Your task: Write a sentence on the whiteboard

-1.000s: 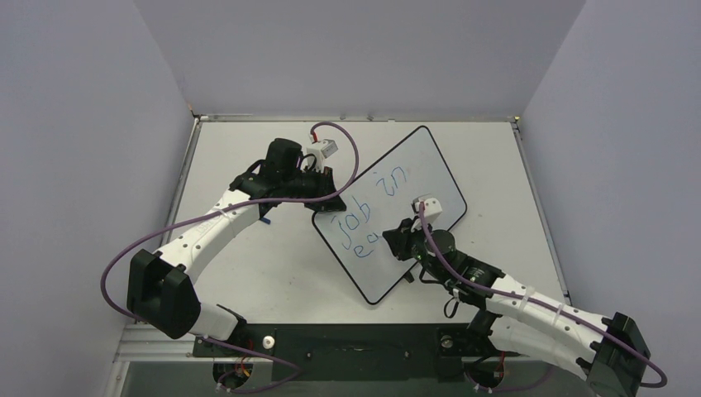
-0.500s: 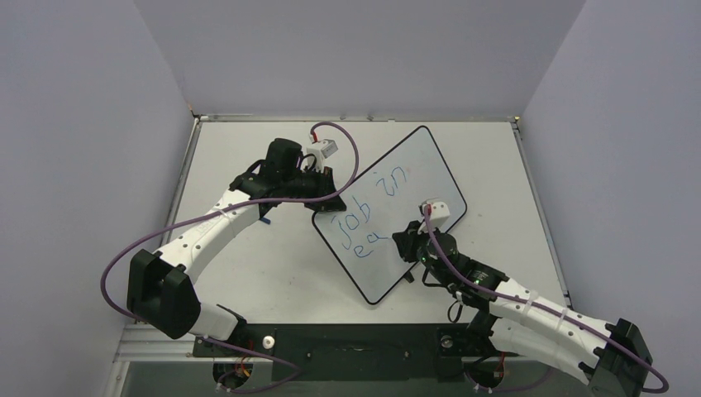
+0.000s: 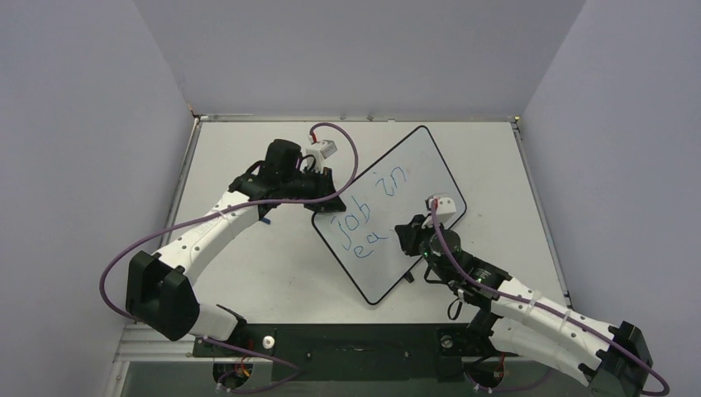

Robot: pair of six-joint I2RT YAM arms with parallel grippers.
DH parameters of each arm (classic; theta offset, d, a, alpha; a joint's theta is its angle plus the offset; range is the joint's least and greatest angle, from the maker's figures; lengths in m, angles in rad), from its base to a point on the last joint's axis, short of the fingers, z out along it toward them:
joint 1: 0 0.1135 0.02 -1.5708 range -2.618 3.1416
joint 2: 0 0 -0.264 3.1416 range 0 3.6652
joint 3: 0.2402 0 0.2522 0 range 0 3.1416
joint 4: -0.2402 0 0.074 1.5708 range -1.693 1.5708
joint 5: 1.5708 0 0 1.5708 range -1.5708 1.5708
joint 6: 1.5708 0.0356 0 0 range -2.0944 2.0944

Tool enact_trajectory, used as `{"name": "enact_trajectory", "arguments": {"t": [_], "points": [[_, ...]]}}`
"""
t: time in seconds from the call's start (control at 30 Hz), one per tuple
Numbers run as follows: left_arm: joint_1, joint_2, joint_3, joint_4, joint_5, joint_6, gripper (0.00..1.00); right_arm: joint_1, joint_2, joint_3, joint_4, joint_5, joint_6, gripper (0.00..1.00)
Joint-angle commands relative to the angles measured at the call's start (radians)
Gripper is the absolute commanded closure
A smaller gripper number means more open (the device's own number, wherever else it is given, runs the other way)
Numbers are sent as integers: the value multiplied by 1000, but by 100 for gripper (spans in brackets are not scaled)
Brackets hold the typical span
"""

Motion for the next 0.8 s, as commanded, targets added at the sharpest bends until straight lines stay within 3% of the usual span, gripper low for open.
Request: {"name": "enact_trajectory", "arguments": {"t": [0.0, 0.77], "points": [[-5, -19, -24, -50, -124, 85, 100, -2, 22, 62, 83, 28, -12, 100], [-6, -18, -28, -42, -127, 83, 100, -37, 105, 75, 130, 22, -29, 100]]}}
